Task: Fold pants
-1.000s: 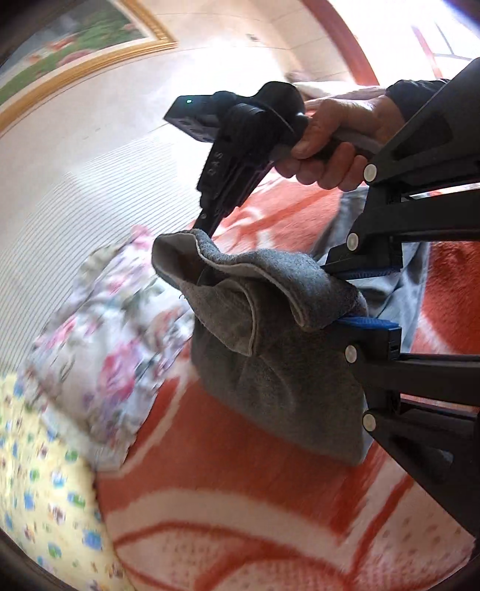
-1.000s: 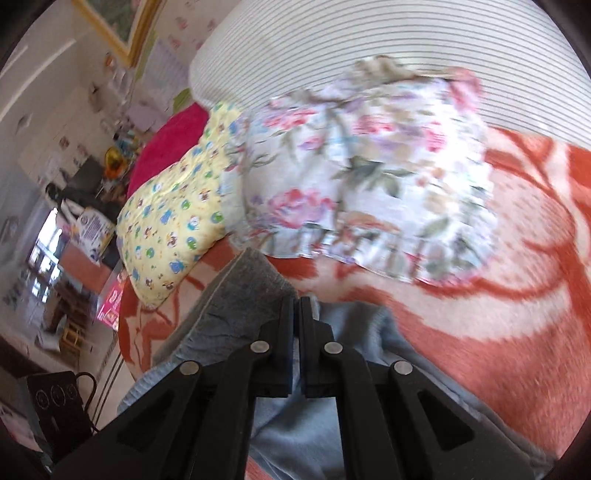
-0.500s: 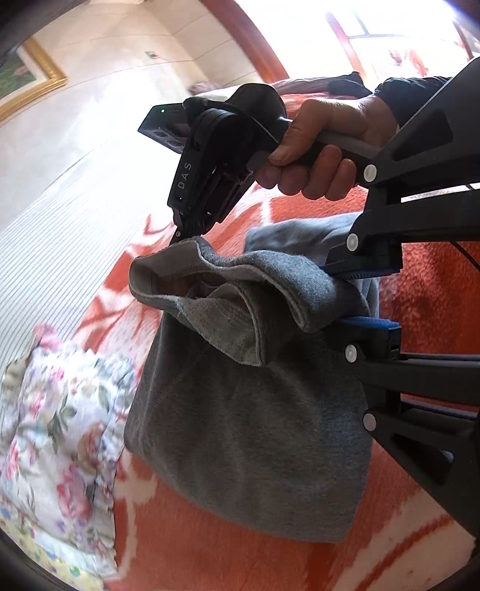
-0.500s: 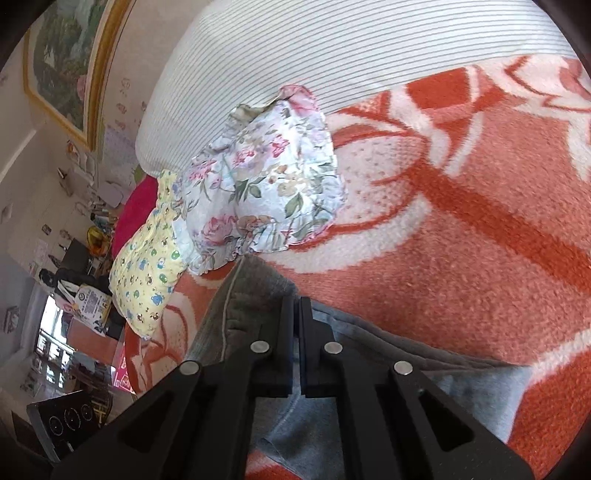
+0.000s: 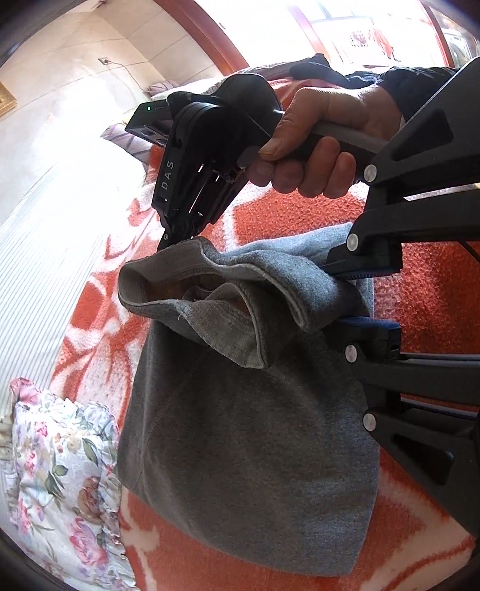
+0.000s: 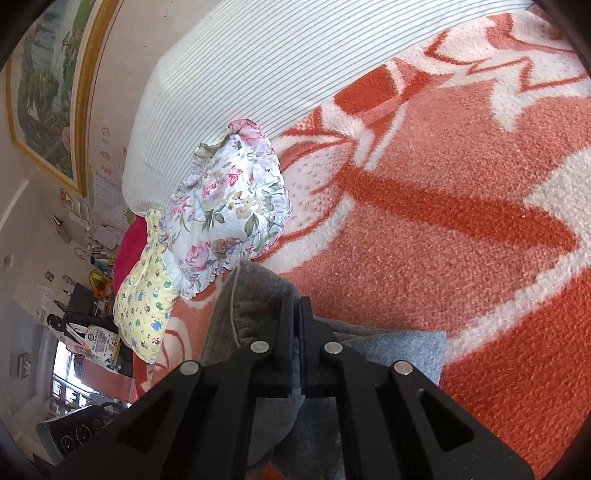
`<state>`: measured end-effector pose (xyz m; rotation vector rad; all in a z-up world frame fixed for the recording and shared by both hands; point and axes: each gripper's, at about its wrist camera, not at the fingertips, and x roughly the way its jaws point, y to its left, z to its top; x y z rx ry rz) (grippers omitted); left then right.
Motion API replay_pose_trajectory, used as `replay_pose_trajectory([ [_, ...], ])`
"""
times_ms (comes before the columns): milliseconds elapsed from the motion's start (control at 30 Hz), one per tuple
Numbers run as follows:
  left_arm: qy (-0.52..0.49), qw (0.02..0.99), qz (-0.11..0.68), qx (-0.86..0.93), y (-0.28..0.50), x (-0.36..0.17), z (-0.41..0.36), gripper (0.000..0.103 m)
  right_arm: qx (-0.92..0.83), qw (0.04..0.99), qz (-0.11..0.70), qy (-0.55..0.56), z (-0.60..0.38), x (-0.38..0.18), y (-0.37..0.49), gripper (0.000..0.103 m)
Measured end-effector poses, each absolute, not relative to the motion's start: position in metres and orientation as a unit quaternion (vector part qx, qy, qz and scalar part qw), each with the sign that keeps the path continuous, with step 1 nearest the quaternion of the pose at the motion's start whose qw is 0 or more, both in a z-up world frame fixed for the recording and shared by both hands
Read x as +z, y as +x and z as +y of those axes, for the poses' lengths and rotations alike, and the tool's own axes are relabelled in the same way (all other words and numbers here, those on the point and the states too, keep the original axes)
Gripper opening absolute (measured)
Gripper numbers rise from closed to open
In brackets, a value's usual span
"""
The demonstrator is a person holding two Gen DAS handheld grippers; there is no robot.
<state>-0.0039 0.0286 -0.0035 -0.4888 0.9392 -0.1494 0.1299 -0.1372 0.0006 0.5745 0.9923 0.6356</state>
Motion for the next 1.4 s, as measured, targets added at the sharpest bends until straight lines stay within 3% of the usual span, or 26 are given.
replay_pose_trajectory([
  [233, -0.197, 0.869, 0.448, -0.073, 0.002, -0.013, 0.007, 0.016, 0.270, 0.795, 0.467, 0.275, -0.157, -0.015, 0.132, 0.003],
  [300, -0.184, 0.874, 0.444, -0.077, -0.001, -0.014, 0.000, 0.020, 0.267, 0.795, 0.471, 0.273, -0.160, -0.021, 0.131, 0.003],
  [433, -0.192, 0.865, 0.449, -0.114, -0.007, -0.015, -0.003, 0.048, 0.226, 0.806, 0.474, 0.272, -0.176, -0.023, 0.123, 0.007],
  [767, -0.170, 0.874, 0.430, -0.148, -0.051, 0.009, 0.012, 0.050, 0.191, 0.840, 0.421, 0.286, -0.211, 0.028, 0.070, 0.008],
  [967, -0.176, 0.892, 0.405, -0.101, -0.075, 0.024, 0.068, 0.056, 0.242, 0.846, 0.395, 0.263, -0.165, 0.068, 0.047, 0.010],
  [1067, -0.176, 0.899, 0.398, -0.052, -0.075, 0.026, 0.100, 0.056, 0.263, 0.845, 0.405, 0.230, -0.120, 0.074, 0.047, 0.025],
  [1133, -0.184, 0.895, 0.405, -0.030, -0.068, 0.023, 0.118, 0.056, 0.276, 0.843, 0.409, 0.214, -0.095, 0.071, 0.047, 0.049],
  [1400, -0.174, 0.882, 0.438, -0.016, -0.031, 0.000, 0.147, 0.056, 0.226, 0.836, 0.473, 0.164, -0.079, 0.028, 0.037, 0.049],
])
